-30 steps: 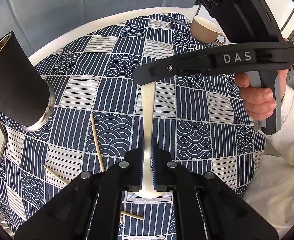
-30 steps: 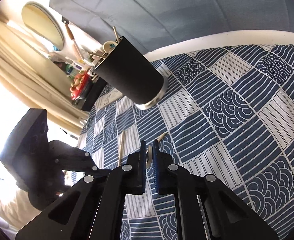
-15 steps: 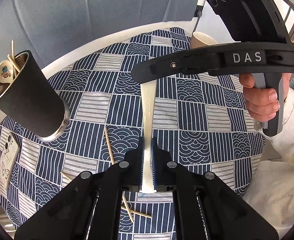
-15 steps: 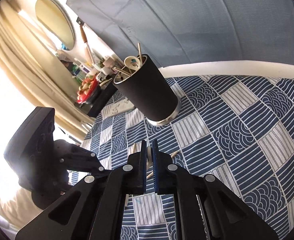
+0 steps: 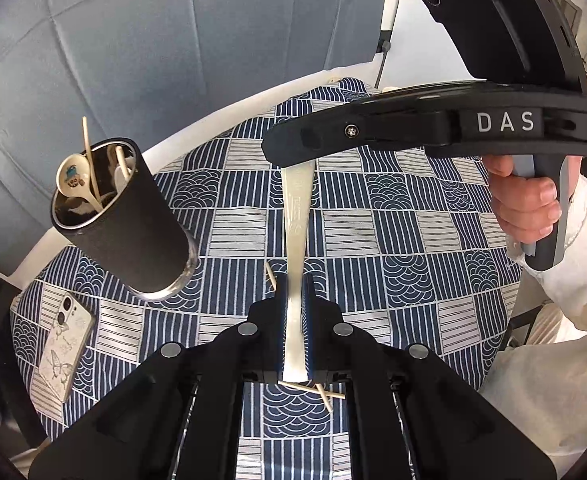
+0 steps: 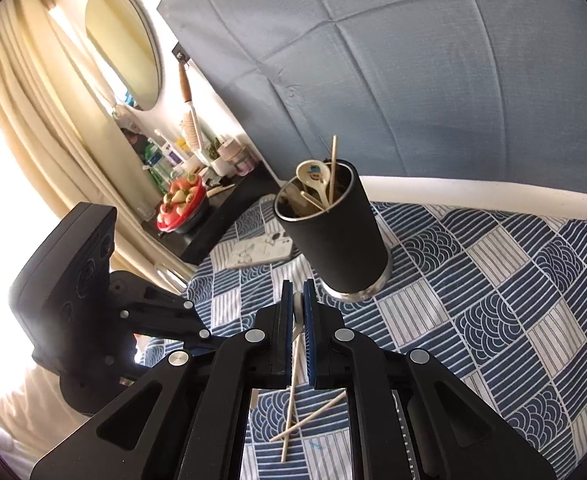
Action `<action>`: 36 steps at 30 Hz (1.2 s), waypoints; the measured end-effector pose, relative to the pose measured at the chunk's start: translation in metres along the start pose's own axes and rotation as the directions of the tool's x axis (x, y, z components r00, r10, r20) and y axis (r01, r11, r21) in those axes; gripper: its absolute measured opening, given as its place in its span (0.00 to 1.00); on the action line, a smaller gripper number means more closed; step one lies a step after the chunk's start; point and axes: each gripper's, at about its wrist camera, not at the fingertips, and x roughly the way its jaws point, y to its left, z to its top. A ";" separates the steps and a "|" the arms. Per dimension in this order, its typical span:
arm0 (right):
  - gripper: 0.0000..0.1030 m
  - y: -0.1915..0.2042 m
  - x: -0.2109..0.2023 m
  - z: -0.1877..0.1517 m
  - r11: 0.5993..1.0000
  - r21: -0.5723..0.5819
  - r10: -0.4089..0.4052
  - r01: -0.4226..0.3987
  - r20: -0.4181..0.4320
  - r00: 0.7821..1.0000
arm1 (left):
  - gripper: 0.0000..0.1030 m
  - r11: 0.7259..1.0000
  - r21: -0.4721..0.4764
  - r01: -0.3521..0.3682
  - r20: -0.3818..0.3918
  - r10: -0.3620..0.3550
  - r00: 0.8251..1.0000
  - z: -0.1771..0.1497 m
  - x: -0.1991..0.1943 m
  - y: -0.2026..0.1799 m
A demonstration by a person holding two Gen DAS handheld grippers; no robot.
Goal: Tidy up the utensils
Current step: 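Lift the cream spoon and carry it over the black cup with the left tool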
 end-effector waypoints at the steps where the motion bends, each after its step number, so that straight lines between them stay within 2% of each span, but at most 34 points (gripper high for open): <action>1: 0.05 0.006 0.001 0.003 1.000 -0.009 -0.004 0.004 0.004 1.000 | 0.07 1.000 0.002 -0.001 0.005 0.001 1.000 -0.001 -0.004 0.004; 13: 0.05 0.067 0.023 0.033 0.994 -0.070 -0.074 0.079 0.077 0.994 | 0.07 0.996 0.087 -0.021 0.060 0.016 0.998 -0.008 -0.043 0.051; 21: 0.05 0.097 0.032 0.058 0.989 -0.087 -0.105 0.116 0.125 0.987 | 0.07 0.992 0.124 -0.023 0.094 0.012 0.996 -0.001 -0.064 0.079; 29: 0.05 0.103 0.033 0.091 0.987 -0.109 -0.102 0.118 0.143 0.984 | 0.07 0.991 0.128 -0.039 0.120 0.023 0.993 0.015 -0.076 0.096; 36: 0.05 0.096 0.030 0.126 0.982 -0.146 -0.096 0.121 0.162 0.982 | 0.07 0.991 0.123 -0.048 0.152 0.029 0.988 0.044 -0.080 0.113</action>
